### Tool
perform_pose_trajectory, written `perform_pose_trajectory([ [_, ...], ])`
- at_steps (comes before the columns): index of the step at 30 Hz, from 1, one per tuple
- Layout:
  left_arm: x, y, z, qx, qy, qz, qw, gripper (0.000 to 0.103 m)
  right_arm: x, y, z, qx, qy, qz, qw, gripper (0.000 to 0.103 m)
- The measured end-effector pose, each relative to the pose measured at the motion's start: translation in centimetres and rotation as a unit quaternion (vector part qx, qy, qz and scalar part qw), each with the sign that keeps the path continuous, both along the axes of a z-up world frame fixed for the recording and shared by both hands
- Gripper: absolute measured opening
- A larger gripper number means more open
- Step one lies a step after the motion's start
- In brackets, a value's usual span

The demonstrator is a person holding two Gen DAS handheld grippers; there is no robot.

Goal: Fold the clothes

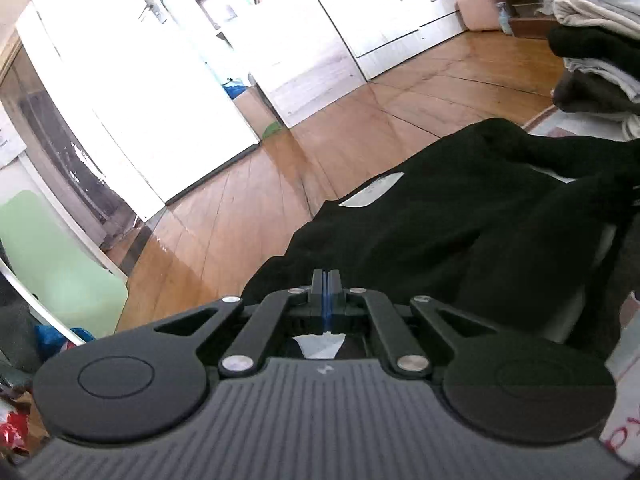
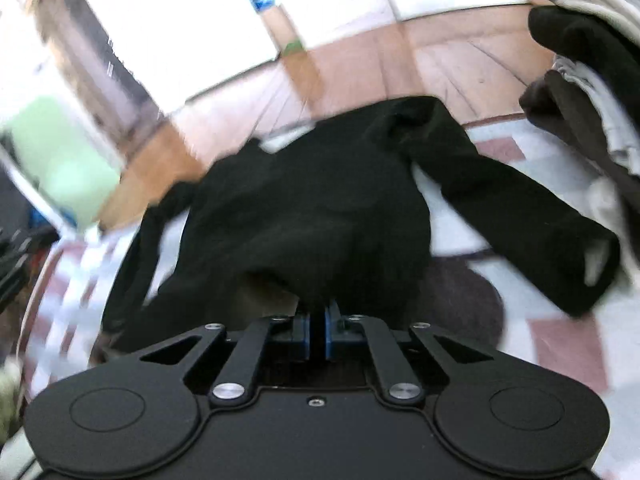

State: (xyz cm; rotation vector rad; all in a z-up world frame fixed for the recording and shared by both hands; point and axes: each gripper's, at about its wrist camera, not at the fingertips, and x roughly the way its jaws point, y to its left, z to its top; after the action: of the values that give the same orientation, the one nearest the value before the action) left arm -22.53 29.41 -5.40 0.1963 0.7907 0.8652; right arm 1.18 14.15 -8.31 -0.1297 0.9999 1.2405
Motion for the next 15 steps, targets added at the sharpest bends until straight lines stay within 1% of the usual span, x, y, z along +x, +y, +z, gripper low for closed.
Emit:
perform_pose_trajectory([
  [2, -0.1, 0.6, -0.6, -0.042, -0.001, 0.002, 0.9991, 0.000, 0.3, -1.9, -0.2, -0.012, 0.027, -0.002, 1.000, 0.007],
  [3, -0.1, 0.9, -1.2, -0.071, -0.006, 0.002, 0.9975, 0.000, 0.5, -2.8, -0.3, -0.019, 0.036, -0.004, 0.999, 0.006],
  [5, 0.1, 1.2, -2.8, -0.126, -0.013, -0.010, 0.9920, 0.004, 1.3, -3.5, -1.0, -0.034, 0.027, -0.020, 0.999, 0.007],
  [6, 0.2, 1.3, -3.7, -0.152, -0.016, -0.016, 0.9881, 0.004, 1.8, -3.3, -1.3, -0.036, 0.023, -0.019, 0.999, 0.007],
  [7, 0.5, 1.1, -4.4, -0.170, -0.015, -0.026, 0.9849, 0.006, 2.3, -3.1, -1.6, -0.038, 0.018, -0.018, 0.999, 0.007],
  [8, 0.9, 0.8, -5.1, -0.186, -0.011, -0.037, 0.9818, 0.011, 2.8, -2.9, -1.9, -0.038, 0.019, -0.014, 0.999, 0.008],
  [9, 1.2, 0.5, -5.7, -0.198, -0.007, -0.048, 0.9791, 0.015, 3.3, -2.5, -2.4, -0.032, 0.036, -0.005, 0.999, 0.013],
  [10, 1.6, 0.1, -6.4, -0.211, -0.001, -0.061, 0.9756, 0.030, 3.5, -2.1, -2.8, -0.025, 0.054, 0.002, 0.998, 0.014],
  [11, 2.0, -0.4, -7.0, -0.224, 0.007, -0.076, 0.9715, 0.048, 3.6, -1.8, -3.2, -0.020, 0.068, 0.008, 0.997, 0.015],
  [12, 2.5, -1.0, -7.8, -0.240, 0.022, -0.090, 0.9664, 0.056, 3.5, -1.3, -3.6, -0.020, 0.073, 0.012, 0.997, 0.019],
  [13, 3.1, -1.5, -8.6, -0.255, 0.040, -0.105, 0.9603, 0.070, 3.3, -0.9, -4.1, -0.020, 0.078, 0.015, 0.997, 0.026],
  [15, 3.9, -2.8, -10.1, -0.281, 0.075, -0.124, 0.9487, 0.072, 3.1, 0.0, -5.0, -0.021, 0.087, 0.021, 0.996, 0.032],
])
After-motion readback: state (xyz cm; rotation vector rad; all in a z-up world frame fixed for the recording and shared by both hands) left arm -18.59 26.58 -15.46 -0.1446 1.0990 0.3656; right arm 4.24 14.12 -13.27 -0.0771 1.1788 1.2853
